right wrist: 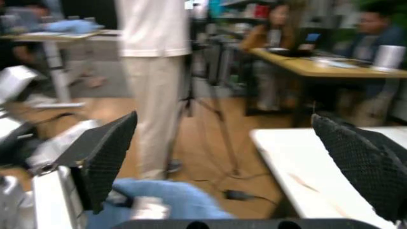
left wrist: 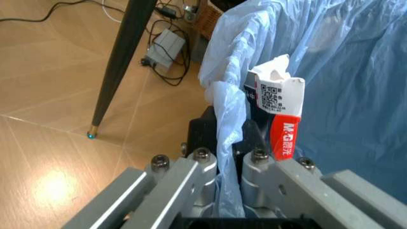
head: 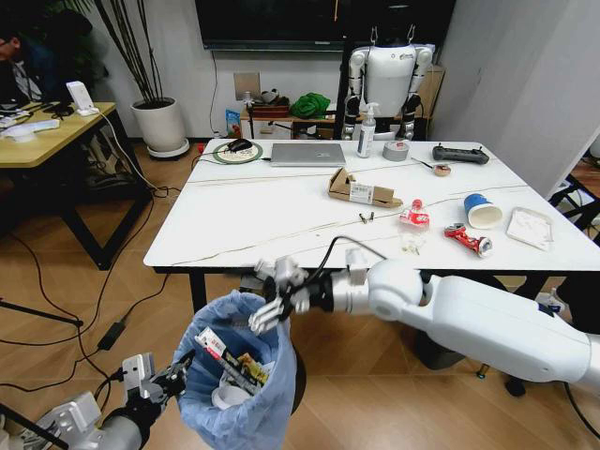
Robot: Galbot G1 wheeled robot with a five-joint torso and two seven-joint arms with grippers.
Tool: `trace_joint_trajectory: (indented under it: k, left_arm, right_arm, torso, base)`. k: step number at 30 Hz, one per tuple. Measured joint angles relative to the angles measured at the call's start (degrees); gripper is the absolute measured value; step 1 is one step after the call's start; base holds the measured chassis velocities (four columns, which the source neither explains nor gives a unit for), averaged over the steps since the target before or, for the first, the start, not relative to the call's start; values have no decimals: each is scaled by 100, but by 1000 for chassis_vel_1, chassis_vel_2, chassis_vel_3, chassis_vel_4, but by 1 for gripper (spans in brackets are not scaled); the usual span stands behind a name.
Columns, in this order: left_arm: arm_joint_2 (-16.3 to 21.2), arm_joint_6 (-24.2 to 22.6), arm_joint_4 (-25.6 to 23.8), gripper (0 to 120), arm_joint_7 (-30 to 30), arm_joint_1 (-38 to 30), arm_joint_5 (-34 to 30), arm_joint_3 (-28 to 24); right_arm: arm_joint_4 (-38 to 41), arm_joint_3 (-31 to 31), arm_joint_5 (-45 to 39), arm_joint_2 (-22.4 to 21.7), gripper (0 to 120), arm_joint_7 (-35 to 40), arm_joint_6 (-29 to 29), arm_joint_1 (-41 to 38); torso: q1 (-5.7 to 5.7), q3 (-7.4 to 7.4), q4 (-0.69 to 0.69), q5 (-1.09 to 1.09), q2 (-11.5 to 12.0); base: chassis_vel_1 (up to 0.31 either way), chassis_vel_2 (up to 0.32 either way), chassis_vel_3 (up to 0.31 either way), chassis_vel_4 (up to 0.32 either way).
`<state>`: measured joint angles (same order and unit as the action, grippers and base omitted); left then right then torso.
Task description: Pick up the trash bin and place the trash from the table into it.
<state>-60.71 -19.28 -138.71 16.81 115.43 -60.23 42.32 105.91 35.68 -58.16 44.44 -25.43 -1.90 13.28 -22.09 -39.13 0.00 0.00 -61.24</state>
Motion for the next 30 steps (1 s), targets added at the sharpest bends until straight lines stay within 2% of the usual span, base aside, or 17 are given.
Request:
trace_joint_trajectory:
  k: [3,4,7,10,11,15,18,30]
  left_arm:
    - [-23,-1,-18,0,-3,24,28,42]
    - [-23,-1,-18,0,-3,24,28,42]
    - [-24,1,-60,0,-4,17,16,125]
    - [-31,1,-91,0,-5,0,5,159]
    - [-31,1,-91,0,-5,0,5,159]
    - [-44,2,-112,0,-7,-1,14,164]
    - [-75,2,-136,0,-17,4,51,154]
    - [-146,7,-133,0,-75,-23,152,115]
  right_arm:
    - [-100,-652,-7,-135,100,472,159,348]
    - [-100,-652,-7,-135,100,472,159,348]
    - [-211,-1338,51,-238,100,1172,475,806]
    - [-351,-1740,127,-244,100,1772,742,1073]
    - [-351,-1740,127,-244,100,1772,742,1073]
    - [-547,-2034,206,-161,100,2741,1178,1233]
    - [-743,-2102,275,-93,100,3087,1344,1287]
    - [-1531,-1881,442,273,100,3269,1515,1153]
  torso:
    - [0,0,-1,0,0]
    - [0,0,-1,0,0]
    - [0,0,-2,1,0]
    - [0,0,-1,2,-1]
    - [0,0,-1,2,-1]
    - [0,0,-1,1,-1]
    - [0,-1,1,0,-1]
    - [0,0,0,0,-1]
  base:
    - [0,0,0,0]
    - [0,0,0,0]
    - [0,0,0,0]
    - [0,0,0,0]
    - [0,0,0,0]
    - [0,0,0,0]
    - [0,0,0,0]
    - [0,0,0,0]
